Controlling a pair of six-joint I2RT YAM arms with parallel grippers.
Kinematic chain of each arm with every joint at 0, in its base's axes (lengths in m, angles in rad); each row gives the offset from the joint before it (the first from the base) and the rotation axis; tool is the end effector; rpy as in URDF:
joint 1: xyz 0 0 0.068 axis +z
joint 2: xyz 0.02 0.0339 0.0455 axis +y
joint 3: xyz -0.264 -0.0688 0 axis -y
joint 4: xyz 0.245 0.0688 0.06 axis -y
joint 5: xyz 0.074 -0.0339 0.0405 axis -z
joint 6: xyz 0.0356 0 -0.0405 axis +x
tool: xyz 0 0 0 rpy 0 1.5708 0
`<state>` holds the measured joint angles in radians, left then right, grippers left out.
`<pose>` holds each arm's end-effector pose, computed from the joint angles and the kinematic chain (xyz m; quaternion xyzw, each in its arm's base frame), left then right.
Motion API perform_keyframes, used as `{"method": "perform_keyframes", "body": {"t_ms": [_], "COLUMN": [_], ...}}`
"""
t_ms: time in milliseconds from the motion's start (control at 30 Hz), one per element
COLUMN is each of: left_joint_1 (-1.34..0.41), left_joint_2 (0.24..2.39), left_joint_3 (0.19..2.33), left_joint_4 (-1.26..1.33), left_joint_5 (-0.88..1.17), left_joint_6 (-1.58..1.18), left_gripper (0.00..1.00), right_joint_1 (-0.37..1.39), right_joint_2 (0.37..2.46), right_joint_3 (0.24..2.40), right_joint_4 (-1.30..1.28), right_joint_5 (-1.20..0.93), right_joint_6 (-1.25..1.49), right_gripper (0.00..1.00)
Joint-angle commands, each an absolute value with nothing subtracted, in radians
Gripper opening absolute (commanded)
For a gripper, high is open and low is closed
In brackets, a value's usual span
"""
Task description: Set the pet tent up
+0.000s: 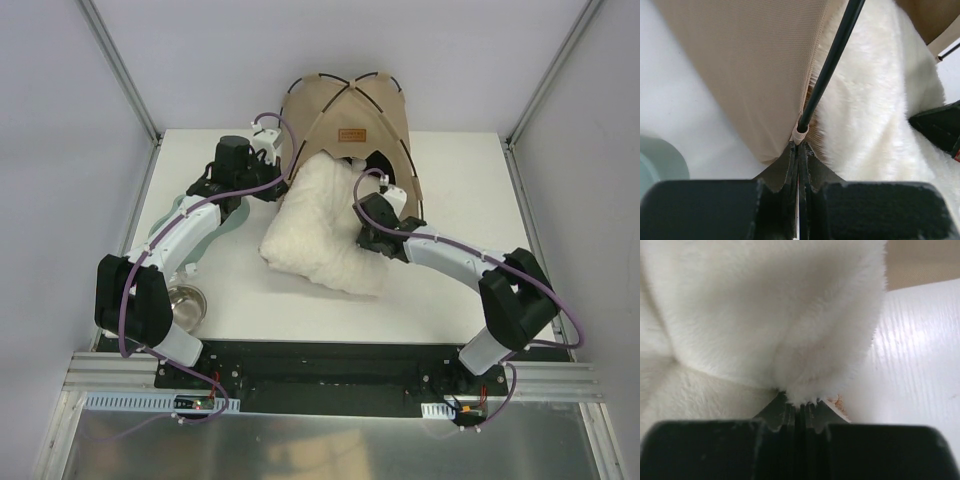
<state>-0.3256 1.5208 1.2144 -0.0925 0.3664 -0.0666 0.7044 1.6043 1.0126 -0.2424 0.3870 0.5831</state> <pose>0.3345 -0.1264 0.3188 0.2057 0.7994 -0.2548 0.5037 0.2659 0.2083 0.2113 0.0136 0.9180 0.0686 0.3903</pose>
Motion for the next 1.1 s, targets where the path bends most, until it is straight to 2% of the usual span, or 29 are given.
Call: {"method": "perform_keyframes", "body": {"t_ms": [0, 133, 267, 633, 667, 700, 733, 800, 833, 900, 967, 1067], "left_joint_1": [-0.322, -0.319, -0.319, -0.319, -0.322, -0.321, -0.319, -0.319, -0.322, -0.319, -0.321, -0.319], "left_joint_2": [1.519, 1.520, 1.523, 1.505, 1.505, 1.505, 1.508, 1.509, 1.508, 1.502, 1.503, 1.508], "left_joint_3": [1.236, 1.252, 1.256, 1.230, 1.233, 1.235, 1.236, 1.247, 1.249, 1.244, 1.241, 1.235], "left_joint_4": [-0.089, -0.107, -0.120, -0.118, -0.118, -0.120, -0.121, -0.132, -0.140, -0.140, -0.144, -0.143], "left_joint_5": [0.420, 0.431, 0.436, 0.449, 0.445, 0.433, 0.423, 0.411, 0.414, 0.402, 0.391, 0.396], "left_joint_6": [-0.068, -0.071, -0.080, -0.094, -0.095, -0.094, -0.097, -0.107, -0.107, -0.107, -0.107, -0.106], "left_gripper": [0.00, 0.00, 0.00, 0.00, 0.00, 0.00, 0.00, 0.00, 0.00, 0.00, 0.00, 0.00], "right_joint_1": [0.718, 0.730, 0.732, 0.695, 0.693, 0.693, 0.695, 0.698, 0.698, 0.696, 0.696, 0.699], "right_joint_2": [1.568, 1.543, 1.563, 1.870, 1.882, 1.887, 1.879, 1.830, 1.795, 1.708, 1.605, 1.505], "right_joint_3": [1.167, 1.319, 1.407, 1.604, 1.609, 1.611, 1.612, 1.602, 1.580, 1.540, 1.511, 1.477], "right_joint_4": [-0.237, -0.420, -0.457, -0.469, -0.471, -0.472, -0.482, -0.523, -0.526, -0.558, -0.595, -0.649], "right_joint_5": [0.465, 0.581, 0.684, 0.899, 0.890, 0.873, 0.850, 0.821, 0.809, 0.782, 0.756, 0.714], "right_joint_6": [0.512, 0.479, 0.410, 0.339, 0.334, 0.325, 0.324, 0.337, 0.334, 0.342, 0.342, 0.327], "right_gripper": [0.00, 0.00, 0.00, 0.00, 0.04, 0.13, 0.23, 0.53, 0.64, 0.78, 0.88, 0.94]}}
